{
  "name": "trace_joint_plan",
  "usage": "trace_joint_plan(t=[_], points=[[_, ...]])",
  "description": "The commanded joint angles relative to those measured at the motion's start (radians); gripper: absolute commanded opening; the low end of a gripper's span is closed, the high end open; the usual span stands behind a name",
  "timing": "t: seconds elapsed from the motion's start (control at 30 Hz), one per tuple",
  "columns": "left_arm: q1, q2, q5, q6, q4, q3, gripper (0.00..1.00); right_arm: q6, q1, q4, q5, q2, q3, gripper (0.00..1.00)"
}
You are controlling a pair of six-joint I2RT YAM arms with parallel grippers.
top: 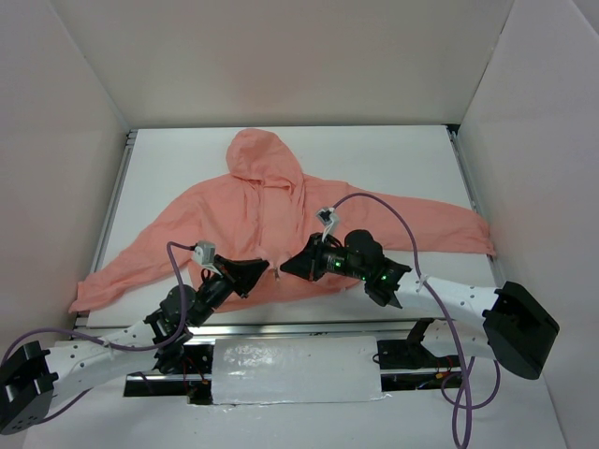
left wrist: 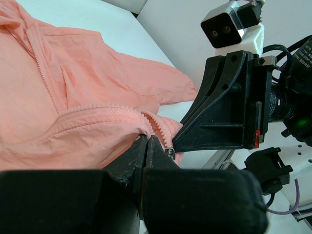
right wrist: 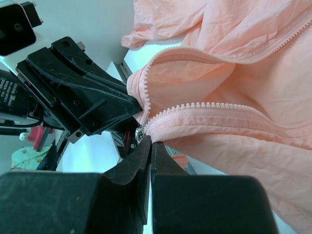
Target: Zip up the jacket
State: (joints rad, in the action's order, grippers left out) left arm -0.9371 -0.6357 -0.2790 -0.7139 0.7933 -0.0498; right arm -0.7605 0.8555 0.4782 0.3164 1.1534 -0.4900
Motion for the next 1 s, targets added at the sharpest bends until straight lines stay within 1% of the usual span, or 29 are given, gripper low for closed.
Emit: trace_joint_plan(t=[0.0,0.43,0.73,0.97], points=[[0.003,0.001,0.017,-0.004,0.087,0.019,0.0,0.018,-0.01,0.022,-0.004,-0.003,-0.042,0.0],[0.004,0.002,0.032,0.002,0.095,0.024,0.0,0.018,-0.023,0.02,0.013,0.017,-0.059,0.0],[0.003,-0.021,0.093,0.014,0.122,0.022,0.0,0.038,-0.03,0.019,0.027,0.02,-0.065,0.0],[0.004,0.005,0.107,0.007,0.093,0.036,0.0,0.05,-0.062,0.036,0.05,0.012,-0.058,0.0]])
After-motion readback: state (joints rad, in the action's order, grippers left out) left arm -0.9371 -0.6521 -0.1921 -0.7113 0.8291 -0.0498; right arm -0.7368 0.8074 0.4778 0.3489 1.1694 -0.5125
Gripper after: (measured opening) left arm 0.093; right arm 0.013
